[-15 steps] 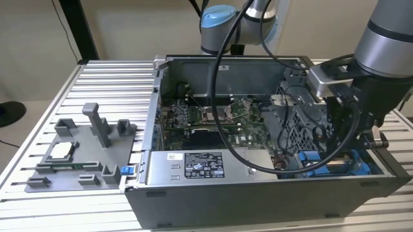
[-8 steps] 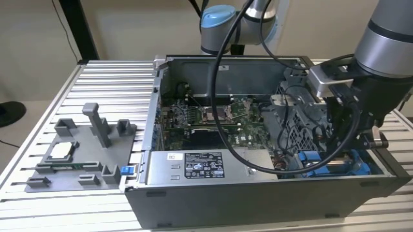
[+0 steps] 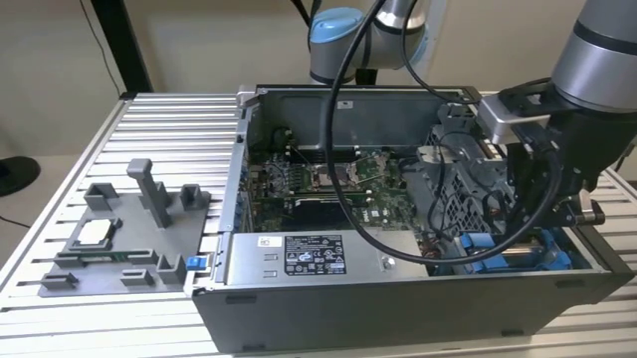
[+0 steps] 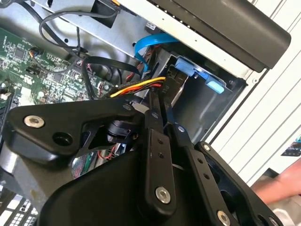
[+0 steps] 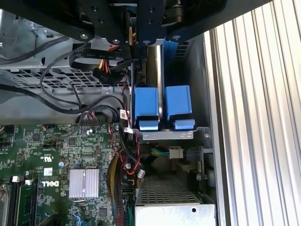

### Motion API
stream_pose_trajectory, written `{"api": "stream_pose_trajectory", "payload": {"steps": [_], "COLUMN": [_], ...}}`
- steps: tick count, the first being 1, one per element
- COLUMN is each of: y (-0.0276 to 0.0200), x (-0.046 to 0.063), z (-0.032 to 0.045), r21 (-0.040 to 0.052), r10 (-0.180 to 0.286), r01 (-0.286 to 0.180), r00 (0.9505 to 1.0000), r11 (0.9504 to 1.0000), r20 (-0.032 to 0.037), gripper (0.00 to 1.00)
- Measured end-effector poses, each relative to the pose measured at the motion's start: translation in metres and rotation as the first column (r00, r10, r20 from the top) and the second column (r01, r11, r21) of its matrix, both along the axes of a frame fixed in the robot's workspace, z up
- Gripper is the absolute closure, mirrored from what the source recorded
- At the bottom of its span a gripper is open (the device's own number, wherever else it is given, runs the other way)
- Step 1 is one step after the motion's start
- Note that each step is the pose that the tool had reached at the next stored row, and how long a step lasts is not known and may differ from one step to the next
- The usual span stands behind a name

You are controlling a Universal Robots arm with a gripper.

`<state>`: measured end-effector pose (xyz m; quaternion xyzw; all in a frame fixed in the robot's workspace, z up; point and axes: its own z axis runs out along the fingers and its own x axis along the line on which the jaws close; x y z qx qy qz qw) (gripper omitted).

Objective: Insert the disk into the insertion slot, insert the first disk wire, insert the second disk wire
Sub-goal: 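Insert the second disk wire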

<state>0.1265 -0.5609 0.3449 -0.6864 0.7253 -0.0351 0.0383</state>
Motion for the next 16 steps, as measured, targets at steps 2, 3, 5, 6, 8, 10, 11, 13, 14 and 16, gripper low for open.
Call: {"api": "stream_pose_trajectory", "payload": {"steps": [2, 3, 5, 6, 8, 10, 11, 13, 14, 16], "y": [-0.0008, -0.001, -0.0012, -0.0014, -0.0017, -0.0018, -0.0021, -0.0025, -0.0026, -0.0026], "x": [0.0, 0.0, 0.0, 0.0, 0.0, 0.0, 0.0, 0.0, 0.0, 0.0], "z": [0.0, -0.0001, -0.0003, -0.0003, -0.0005, -0.0008, -0.0011, -0.0013, -0.0014, -0.0022], "r21": [-0.0001, 0.0001, 0.0, 0.0, -0.0001, -0.0004, -0.0002, -0.0003, -0.0006, -0.001], "r10": [0.0, 0.0, 0.0, 0.0, 0.0, 0.0, 0.0, 0.0, 0.0, 0.0], "r01": [0.0, 0.0, 0.0, 0.0, 0.0, 0.0, 0.0, 0.0, 0.0, 0.0], "r00": [1.0, 1.0, 1.0, 1.0, 1.0, 1.0, 1.0, 1.0, 1.0, 1.0], "r11": [1.0, 1.0, 1.0, 1.0, 1.0, 1.0, 1.0, 1.0, 1.0, 1.0], "r20": [0.0, 0.0, 0.0, 0.0, 0.0, 0.0, 0.0, 0.0, 0.0, 0.0], "gripper": [1.0, 1.0, 1.0, 1.0, 1.0, 1.0, 1.0, 1.0, 1.0, 1.0]}}
